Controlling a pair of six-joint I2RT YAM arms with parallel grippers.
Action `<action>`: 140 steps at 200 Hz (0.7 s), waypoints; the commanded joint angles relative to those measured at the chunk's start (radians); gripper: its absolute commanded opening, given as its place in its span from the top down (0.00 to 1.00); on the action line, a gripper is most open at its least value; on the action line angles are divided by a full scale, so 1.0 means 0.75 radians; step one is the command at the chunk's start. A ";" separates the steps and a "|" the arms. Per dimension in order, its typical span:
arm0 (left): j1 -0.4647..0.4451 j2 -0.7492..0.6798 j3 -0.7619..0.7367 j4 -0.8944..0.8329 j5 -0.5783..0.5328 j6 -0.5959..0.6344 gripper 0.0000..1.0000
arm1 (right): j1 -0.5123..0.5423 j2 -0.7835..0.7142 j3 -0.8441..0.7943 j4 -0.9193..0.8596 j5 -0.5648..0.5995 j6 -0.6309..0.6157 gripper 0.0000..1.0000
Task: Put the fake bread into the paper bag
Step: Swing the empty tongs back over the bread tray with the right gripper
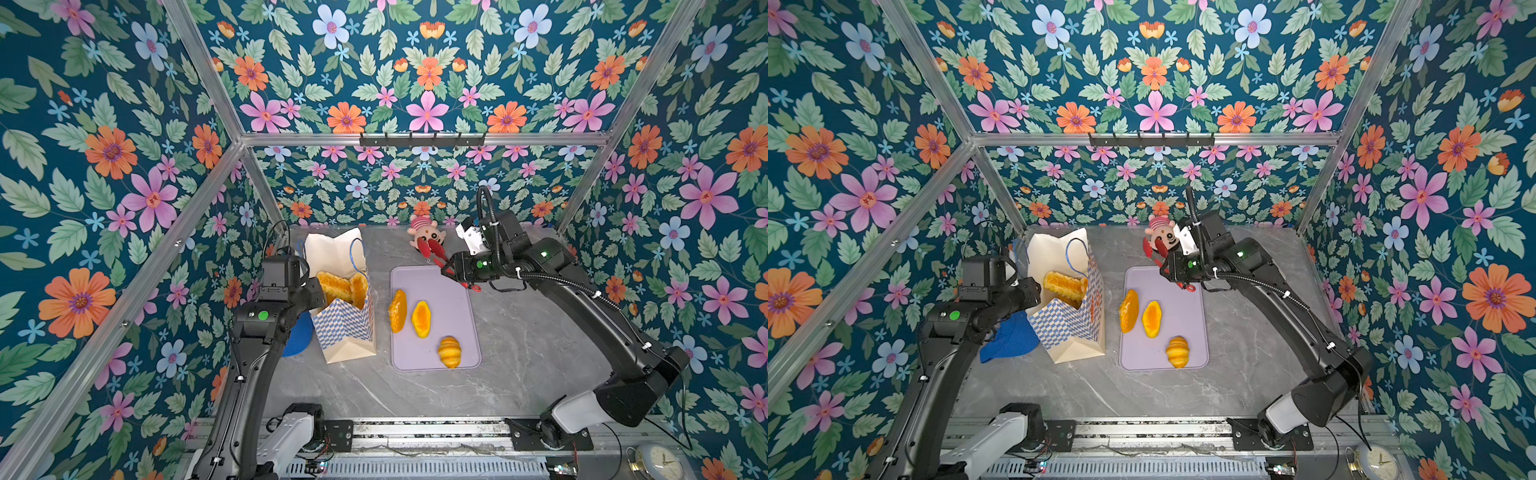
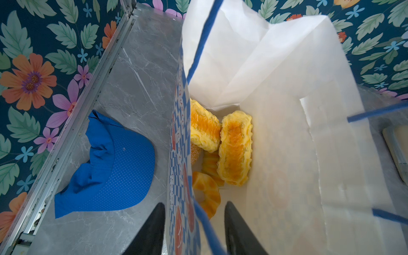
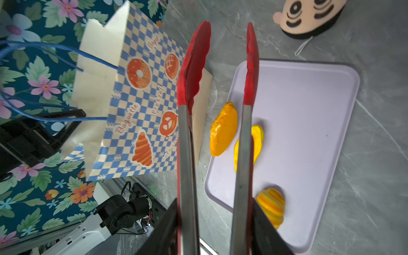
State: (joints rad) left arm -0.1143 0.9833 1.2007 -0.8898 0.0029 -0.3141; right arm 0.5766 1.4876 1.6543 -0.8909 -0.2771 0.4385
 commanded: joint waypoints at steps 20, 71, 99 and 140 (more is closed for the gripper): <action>0.001 -0.012 -0.009 -0.001 -0.008 0.006 0.59 | 0.000 -0.078 -0.210 0.107 0.000 0.067 0.54; 0.001 -0.019 -0.018 0.003 -0.004 0.006 0.63 | 0.000 -0.120 -0.456 0.187 -0.068 0.134 0.53; 0.002 -0.020 -0.022 0.005 -0.003 0.004 0.64 | 0.000 -0.111 -0.549 0.237 -0.125 0.176 0.53; 0.001 -0.022 -0.029 0.012 0.005 0.003 0.64 | 0.000 -0.096 -0.632 0.305 -0.190 0.218 0.52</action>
State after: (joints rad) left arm -0.1143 0.9699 1.1824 -0.8894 0.0032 -0.3115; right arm 0.5766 1.4124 1.1976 -0.7265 -0.3752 0.5701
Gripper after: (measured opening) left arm 0.364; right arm 0.481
